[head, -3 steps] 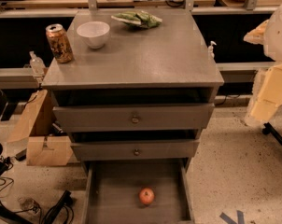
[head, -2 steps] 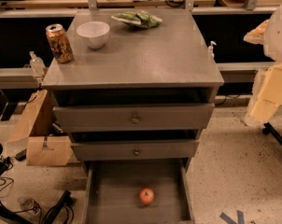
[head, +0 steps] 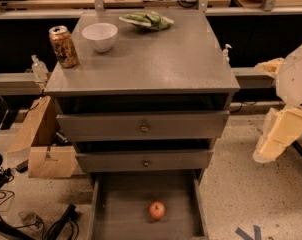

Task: Pick apple from bottom drawer and place on counter

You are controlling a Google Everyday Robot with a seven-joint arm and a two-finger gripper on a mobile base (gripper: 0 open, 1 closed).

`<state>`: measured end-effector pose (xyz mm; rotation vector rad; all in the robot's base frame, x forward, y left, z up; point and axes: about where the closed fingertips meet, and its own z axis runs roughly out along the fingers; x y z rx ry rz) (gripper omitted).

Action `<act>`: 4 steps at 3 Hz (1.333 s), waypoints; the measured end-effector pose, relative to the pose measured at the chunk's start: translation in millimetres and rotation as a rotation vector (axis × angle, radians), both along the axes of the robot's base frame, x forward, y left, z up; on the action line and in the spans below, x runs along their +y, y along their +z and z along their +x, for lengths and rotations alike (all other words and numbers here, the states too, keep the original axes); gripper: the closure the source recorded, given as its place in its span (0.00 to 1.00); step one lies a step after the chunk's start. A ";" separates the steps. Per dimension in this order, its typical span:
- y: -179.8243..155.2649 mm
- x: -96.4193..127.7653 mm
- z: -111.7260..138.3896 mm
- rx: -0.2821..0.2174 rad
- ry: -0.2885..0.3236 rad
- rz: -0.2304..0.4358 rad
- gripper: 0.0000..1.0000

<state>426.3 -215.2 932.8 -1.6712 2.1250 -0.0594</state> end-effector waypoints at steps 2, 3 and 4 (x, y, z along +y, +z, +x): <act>-12.3 1.8 9.2 -0.010 -0.002 0.021 0.00; -67.3 3.3 28.9 -0.010 0.013 0.082 0.00; -162.9 4.7 63.9 -0.063 0.066 0.198 0.00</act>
Offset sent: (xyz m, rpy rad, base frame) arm 0.0284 0.0035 -0.0414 0.0708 -0.0260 -0.0095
